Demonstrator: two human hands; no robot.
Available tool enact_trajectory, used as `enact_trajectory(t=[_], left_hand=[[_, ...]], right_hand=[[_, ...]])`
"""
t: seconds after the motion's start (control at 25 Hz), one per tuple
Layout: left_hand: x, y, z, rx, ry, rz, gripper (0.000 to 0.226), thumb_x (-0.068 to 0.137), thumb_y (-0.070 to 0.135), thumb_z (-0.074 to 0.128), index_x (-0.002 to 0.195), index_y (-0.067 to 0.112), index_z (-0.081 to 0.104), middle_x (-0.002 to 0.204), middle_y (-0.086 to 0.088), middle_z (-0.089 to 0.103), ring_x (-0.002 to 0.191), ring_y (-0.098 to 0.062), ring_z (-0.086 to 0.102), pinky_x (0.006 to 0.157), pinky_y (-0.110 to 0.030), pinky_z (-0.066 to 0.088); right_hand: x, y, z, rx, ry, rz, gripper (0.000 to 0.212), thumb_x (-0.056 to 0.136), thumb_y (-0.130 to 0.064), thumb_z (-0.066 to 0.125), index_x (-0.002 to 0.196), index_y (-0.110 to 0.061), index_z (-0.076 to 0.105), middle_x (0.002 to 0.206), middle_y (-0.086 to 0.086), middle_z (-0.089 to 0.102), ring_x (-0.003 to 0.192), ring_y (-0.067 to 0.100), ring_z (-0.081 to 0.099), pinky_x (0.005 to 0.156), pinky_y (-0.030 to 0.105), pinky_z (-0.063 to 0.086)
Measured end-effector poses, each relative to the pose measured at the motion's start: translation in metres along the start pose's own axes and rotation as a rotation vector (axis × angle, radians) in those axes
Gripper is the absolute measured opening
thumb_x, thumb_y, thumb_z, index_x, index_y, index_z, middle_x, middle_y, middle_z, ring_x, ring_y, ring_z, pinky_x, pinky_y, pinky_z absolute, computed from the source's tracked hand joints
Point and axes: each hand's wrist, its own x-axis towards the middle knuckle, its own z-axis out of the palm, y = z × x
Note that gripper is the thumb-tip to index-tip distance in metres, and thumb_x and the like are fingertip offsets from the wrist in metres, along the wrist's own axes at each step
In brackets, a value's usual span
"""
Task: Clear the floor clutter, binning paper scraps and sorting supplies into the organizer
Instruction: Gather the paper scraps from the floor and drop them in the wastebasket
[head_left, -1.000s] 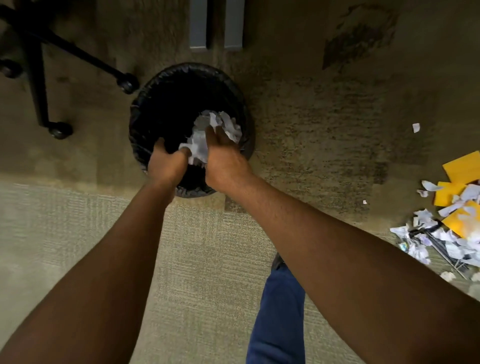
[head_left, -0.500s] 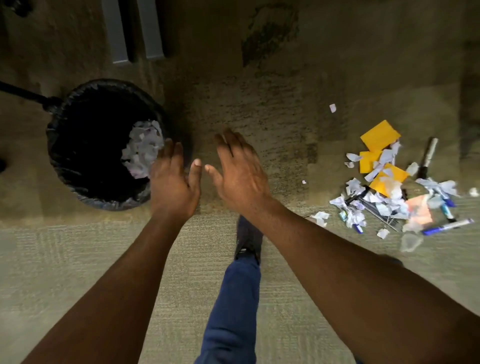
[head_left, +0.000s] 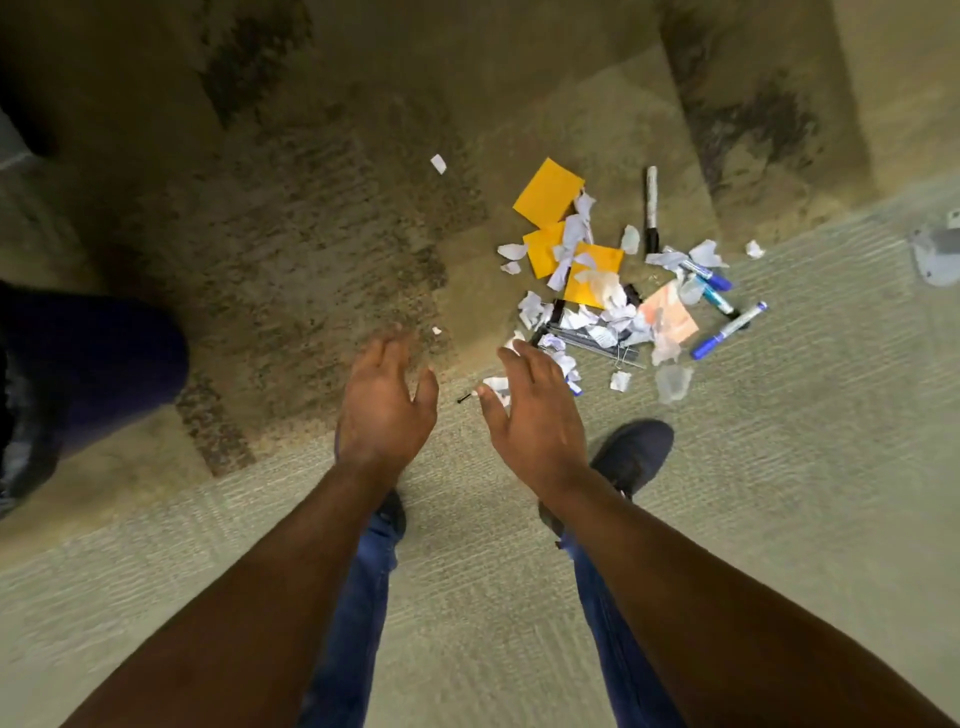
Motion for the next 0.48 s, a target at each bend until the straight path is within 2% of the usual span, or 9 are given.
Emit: enact_trajectory(t=[0.16, 0.32, 0.48], left_hand=[[0.010, 0.002, 0.083, 0.068, -0.155, 0.011, 0.055, 0.088, 0.033, 0.062, 0.136, 0.010, 0.049, 0.141, -0.013, 0.046, 0.128, -0.031, 0.045, 0.104, -0.035, 0.037], [0.033, -0.026, 0.162, 0.190, -0.359, 0.060, 0.068, 0.079, 0.036, 0.071, 0.139, 0.017, 0.044, 0.138, -0.009, 0.043, 0.123, -0.028, 0.047, 0.101, -0.037, 0.044], [0.048, -0.055, 0.223, 0.291, -0.457, 0.076, 0.073, 0.070, 0.037, 0.080, 0.134, 0.029, 0.045, 0.134, -0.008, 0.037, 0.119, -0.029, 0.043, 0.093, -0.040, 0.048]], right_hand=[[-0.003, 0.088, 0.026, 0.019, -0.114, 0.130, 0.051, 0.093, -0.035, 0.053, 0.137, -0.013, 0.041, 0.137, 0.010, 0.045, 0.123, 0.029, 0.044, 0.097, 0.041, 0.044], [0.009, 0.161, 0.071, -0.015, -0.286, 0.205, 0.064, 0.088, -0.033, 0.062, 0.142, -0.017, 0.031, 0.146, 0.010, 0.033, 0.129, 0.031, 0.039, 0.099, 0.043, 0.042], [0.035, 0.198, 0.113, -0.038, -0.255, 0.196, 0.070, 0.084, -0.037, 0.068, 0.140, -0.016, 0.031, 0.145, 0.010, 0.032, 0.127, 0.030, 0.040, 0.099, 0.043, 0.044]])
